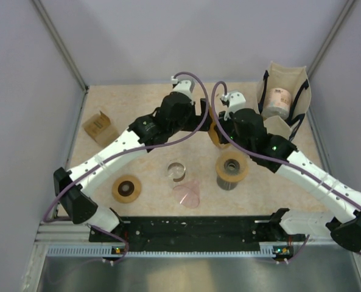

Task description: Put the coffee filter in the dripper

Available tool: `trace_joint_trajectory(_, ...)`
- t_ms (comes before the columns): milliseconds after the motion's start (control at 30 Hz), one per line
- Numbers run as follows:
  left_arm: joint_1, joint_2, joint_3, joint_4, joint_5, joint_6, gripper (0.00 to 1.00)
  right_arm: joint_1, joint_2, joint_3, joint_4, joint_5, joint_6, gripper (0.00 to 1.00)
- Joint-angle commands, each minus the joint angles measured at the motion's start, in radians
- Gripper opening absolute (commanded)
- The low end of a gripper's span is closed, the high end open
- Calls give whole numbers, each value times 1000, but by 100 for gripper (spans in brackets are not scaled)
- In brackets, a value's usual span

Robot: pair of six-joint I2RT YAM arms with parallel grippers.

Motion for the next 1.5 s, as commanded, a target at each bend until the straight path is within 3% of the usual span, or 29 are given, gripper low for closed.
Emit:
trace_joint_trajectory(0,-37,56,97,-35,-120,-15,96,16,-9,12,62,15,-17,0)
trace_joint_trajectory(400,-88,127,157,-136,-317,-50,90,19,-47,-21,85,146,14,0)
trace_joint_trajectory(500,-87,130,159,-147,-328,-50,84,22,-61,-29,91,143,29,0)
trace_joint_trajectory(567,-87,129,156,-150,-335,-55,77,24,-64,-34,91,149,31,0)
trace_joint_trajectory(633,-87,124,153,-153,-334,-58,59,22,-61,-37,92,154,40,0)
trace_joint_trajectory(667,-87,124,154,-156,-331,-56,55,22,-62,-38,89,157,40,0)
trace_joint_trajectory(1300,-91,98,142,-211,-407,-79,52,21,-76,-63,6,278,89,0)
trace_joint_trajectory(1467,-91,86,134,-175,-287,-44,57,21,-78,-61,16,226,85,0)
